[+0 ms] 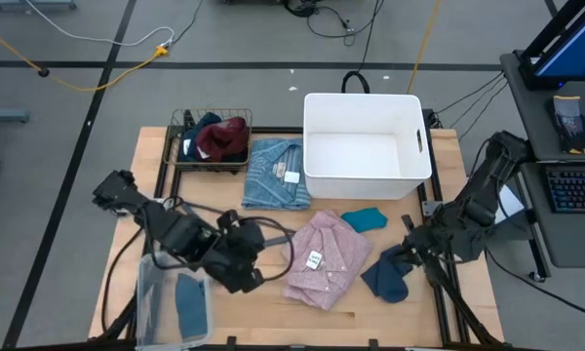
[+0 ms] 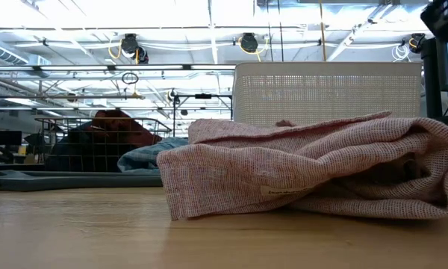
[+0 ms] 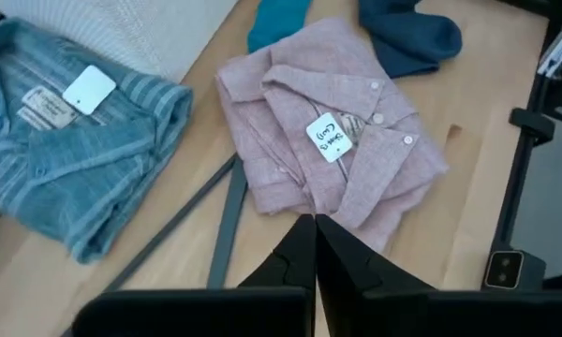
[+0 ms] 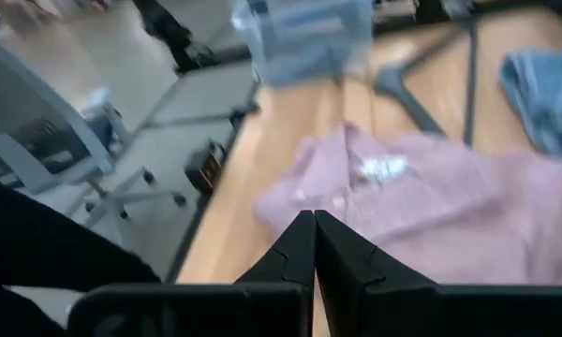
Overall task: Pick & Place Cloths
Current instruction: Put the dark blue sock into the transparent bin
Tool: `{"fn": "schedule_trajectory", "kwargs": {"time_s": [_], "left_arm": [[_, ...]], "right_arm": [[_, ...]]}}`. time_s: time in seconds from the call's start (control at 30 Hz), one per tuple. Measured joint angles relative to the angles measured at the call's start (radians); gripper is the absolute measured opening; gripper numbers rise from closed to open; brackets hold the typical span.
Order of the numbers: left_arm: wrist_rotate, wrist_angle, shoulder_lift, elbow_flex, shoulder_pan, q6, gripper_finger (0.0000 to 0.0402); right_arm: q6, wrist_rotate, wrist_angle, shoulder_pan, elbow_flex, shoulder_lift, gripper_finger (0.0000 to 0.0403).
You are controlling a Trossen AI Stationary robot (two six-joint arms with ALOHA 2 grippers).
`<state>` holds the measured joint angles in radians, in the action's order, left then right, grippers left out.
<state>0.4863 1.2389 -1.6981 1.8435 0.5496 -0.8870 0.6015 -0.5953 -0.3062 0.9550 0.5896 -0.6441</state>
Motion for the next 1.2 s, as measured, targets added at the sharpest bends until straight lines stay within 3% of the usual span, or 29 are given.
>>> {"fn": "schedule_trajectory", "kwargs": {"time_s": [0.17, 0.3, 0.57, 0.77, 0.97, 1.2], "left_arm": [[-0.023, -0.013, 0.0, 0.0, -0.053, 0.088, 0.0002], [-0.049, -0.011, 0.0, -0.001, -0.09, 0.145, 0.0003], [-0.109, -0.084, 0.011, -0.129, -0.19, 0.25, 0.0002], [-0.189, -0.312, 0.014, -0.285, -0.253, 0.383, 0.0001], [-0.228, -0.599, 0.037, -0.44, -0.29, 0.461, 0.0001], [-0.284, -1.002, 0.105, -0.639, -0.294, 0.552, 0.0002]], "right_arm": [[0.128, 0.027, -0.288, 0.0, 0.144, -0.087, 0.0], [0.183, 0.109, -0.45, 0.0, 0.259, -0.182, 0.0], [0.443, 0.427, -0.795, -0.022, 0.408, -0.381, 0.0], [0.587, 0.591, -0.865, -0.038, 0.418, -0.451, 0.0], [0.721, 0.6, -0.873, -0.039, 0.418, -0.455, 0.0015], [0.796, 0.597, -0.873, -0.038, 0.417, -0.454, 0.0071]]}}
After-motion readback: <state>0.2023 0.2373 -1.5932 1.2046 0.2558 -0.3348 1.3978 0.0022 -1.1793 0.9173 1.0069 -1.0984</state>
